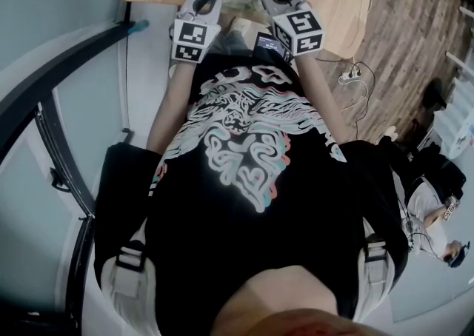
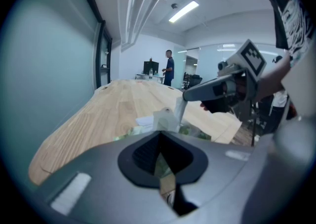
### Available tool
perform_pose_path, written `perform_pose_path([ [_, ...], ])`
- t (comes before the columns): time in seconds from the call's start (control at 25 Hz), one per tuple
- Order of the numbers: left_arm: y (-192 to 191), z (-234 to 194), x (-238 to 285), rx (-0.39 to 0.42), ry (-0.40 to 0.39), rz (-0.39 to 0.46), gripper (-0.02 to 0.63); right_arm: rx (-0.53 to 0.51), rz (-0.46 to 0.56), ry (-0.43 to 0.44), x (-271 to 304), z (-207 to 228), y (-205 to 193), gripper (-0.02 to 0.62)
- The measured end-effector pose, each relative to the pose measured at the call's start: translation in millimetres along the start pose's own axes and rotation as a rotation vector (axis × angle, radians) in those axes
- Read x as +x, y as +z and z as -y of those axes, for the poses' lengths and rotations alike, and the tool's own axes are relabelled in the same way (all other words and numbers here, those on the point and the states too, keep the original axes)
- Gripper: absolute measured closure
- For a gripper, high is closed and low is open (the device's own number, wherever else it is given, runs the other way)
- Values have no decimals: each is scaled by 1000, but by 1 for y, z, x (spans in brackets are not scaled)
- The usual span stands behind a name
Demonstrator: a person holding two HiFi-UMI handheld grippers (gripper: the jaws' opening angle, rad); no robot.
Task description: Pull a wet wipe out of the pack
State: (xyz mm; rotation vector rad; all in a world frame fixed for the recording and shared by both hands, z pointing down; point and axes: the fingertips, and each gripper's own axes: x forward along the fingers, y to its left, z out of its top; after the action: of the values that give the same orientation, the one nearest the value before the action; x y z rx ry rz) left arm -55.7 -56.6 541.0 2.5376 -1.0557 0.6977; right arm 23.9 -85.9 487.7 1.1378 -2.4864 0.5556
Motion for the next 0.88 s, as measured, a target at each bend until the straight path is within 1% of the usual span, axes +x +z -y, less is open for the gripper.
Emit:
perform_pose_path([
  [0.32,2,0,0,9,-1,-4,620,14,2,-23,-8,8,-2,589],
  [0.64,1,0,1,13,-3,-14,620,52,16,-76,-15,31,-1,589],
  [0.88,2,1,1,29,-1,-23,619,55,20,-82,-16,33,-1,589],
])
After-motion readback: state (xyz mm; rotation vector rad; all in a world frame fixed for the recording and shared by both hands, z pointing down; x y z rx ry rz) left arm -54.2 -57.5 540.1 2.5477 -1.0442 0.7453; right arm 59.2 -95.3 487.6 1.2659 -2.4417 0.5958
